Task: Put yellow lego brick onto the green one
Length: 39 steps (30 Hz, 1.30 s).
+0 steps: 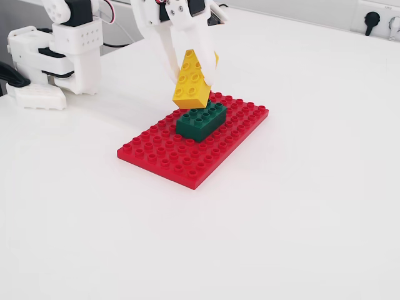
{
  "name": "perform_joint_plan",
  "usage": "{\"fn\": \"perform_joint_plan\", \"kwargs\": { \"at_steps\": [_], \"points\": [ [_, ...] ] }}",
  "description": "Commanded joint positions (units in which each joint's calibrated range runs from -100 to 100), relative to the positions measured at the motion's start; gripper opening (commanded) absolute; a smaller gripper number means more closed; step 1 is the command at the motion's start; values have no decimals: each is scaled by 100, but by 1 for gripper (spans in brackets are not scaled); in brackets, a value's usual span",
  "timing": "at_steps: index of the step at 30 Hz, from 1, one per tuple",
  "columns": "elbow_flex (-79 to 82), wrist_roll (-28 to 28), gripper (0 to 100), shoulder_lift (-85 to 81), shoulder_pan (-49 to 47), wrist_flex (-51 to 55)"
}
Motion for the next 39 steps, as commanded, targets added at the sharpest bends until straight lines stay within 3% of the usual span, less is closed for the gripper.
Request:
{"fn": "perform_joint_plan", "kwargs": {
  "at_steps": [1,39],
  "points": [
    [-13,-10,8,-61,-26,-64],
    [575,-21,8,-61,-306,-488]
  ]
}}
